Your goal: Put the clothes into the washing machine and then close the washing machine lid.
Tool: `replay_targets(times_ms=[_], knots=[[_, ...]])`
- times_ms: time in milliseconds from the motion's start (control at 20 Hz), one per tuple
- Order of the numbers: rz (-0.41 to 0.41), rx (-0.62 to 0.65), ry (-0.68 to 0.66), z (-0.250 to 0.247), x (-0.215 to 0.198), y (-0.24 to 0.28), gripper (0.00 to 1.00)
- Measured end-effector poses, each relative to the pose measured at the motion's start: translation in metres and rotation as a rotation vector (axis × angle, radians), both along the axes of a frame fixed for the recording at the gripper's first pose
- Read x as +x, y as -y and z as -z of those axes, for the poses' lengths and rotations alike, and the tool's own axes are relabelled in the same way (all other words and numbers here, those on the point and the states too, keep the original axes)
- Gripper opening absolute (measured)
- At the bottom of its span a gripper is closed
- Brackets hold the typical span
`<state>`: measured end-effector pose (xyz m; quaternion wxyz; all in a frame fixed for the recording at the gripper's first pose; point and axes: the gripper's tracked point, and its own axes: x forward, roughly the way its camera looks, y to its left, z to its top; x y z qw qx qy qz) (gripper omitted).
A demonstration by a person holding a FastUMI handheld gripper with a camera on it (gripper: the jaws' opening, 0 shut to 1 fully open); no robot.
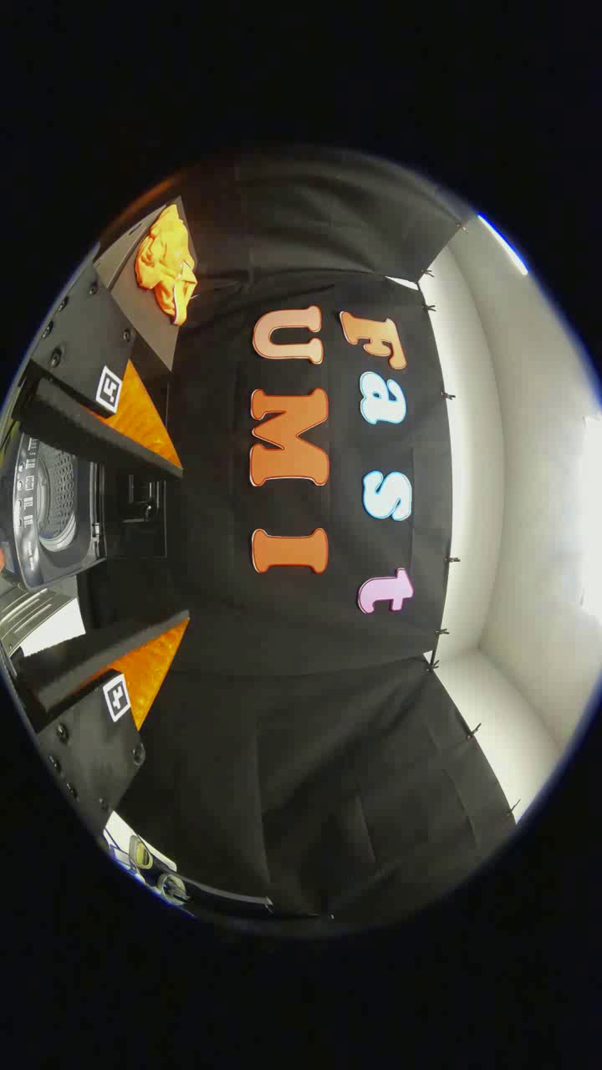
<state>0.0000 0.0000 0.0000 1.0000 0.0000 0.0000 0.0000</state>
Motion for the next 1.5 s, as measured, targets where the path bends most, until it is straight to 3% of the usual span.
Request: replay_targets(times_ms=[1500], knots=[[-0.025, 0.006, 0.007, -0.006, 0.003, -0.03, 0.98]])
